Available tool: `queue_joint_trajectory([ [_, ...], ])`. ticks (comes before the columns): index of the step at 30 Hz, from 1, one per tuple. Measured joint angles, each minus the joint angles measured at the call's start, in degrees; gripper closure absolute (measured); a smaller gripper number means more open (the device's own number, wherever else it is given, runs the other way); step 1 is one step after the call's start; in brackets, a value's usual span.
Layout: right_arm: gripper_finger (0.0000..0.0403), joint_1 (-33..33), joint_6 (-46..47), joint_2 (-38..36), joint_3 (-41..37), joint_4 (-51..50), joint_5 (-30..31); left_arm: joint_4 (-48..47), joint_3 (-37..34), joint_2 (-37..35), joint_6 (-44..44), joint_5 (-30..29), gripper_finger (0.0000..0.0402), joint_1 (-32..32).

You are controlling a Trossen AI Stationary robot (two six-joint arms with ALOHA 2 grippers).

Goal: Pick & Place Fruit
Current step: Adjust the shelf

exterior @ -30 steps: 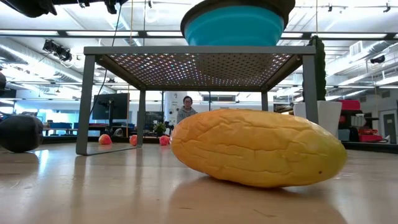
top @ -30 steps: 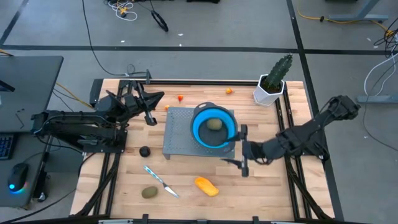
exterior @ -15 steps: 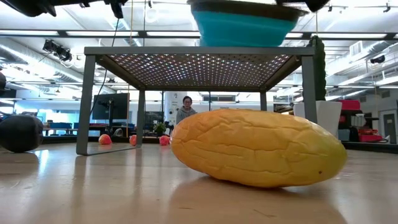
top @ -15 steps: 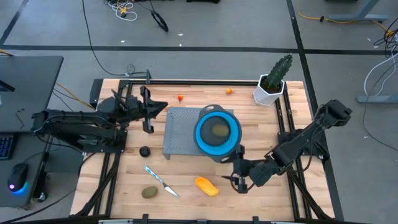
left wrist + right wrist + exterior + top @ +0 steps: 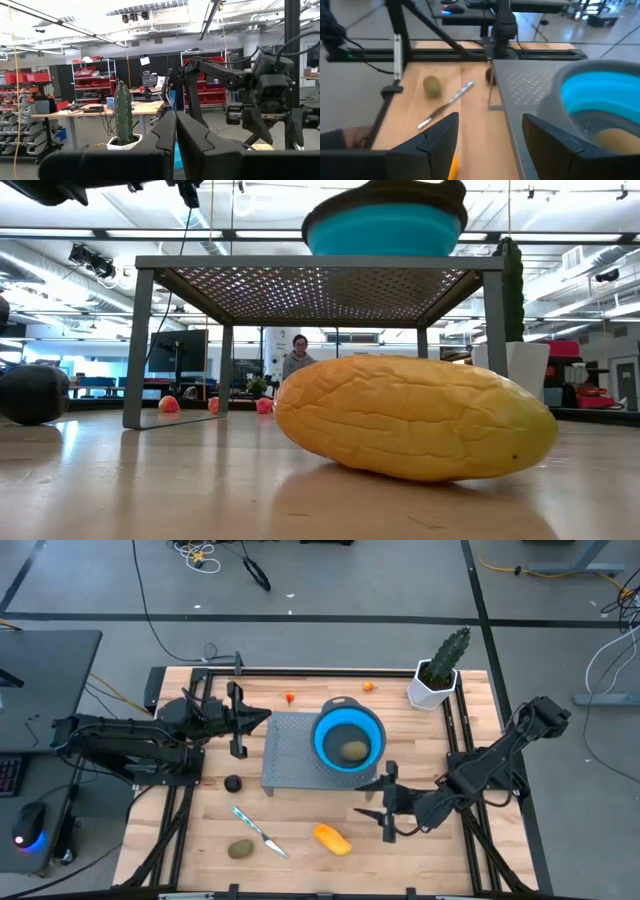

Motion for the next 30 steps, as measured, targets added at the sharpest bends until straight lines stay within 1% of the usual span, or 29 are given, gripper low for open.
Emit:
queue_joint_trajectory([
  [4, 0.0174, 1.13, 3.13, -0.14, 0.0, 0.24, -6.09, -0.03, 0.0, 0.0, 0.17, 0.0, 0.038, -0.01],
  [6, 0.0174, 1.85, 6.25, 0.06, 0.0, -2.0, -8.37, -0.03, 0.0, 0.0, 0.34, -0.02, 0.038, 0.01],
  [8, 0.0174, 2.7, 9.9, 0.4, 0.0, -5.73, -9.07, -0.01, 0.0, 0.0, 0.3, -0.04, 0.038, -0.01],
  [13, 0.0174, 3.66, 19.2, 1.59, 0.0, -18.4, -6.98, 0.08, 0.0, 0.0, 0.29, -0.53, 0.038, 0.01],
  [16, 0.0174, 3.62, 22.48, 2.81, 0.0, -23.9, -5.54, 0.0, 0.0, 0.0, 0.29, -0.83, 0.038, 0.0],
  [20, 0.0174, 3.23, 22.43, 4.87, 0.0, -23.67, -5.4, 0.0, 0.0, 0.0, 0.4, -0.83, 0.038, 0.0],
  [26, 0.0174, 1.22, 21.45, 8.16, 0.0, -24.36, -3.36, -0.12, 0.0, 0.0, 0.79, -0.85, 0.038, -0.01],
  [30, 0.0174, -0.12, 21.44, 8.9, 0.0, -25.56, -2.91, -0.18, 0.0, 0.0, 0.78, -0.85, 0.038, -0.01],
])
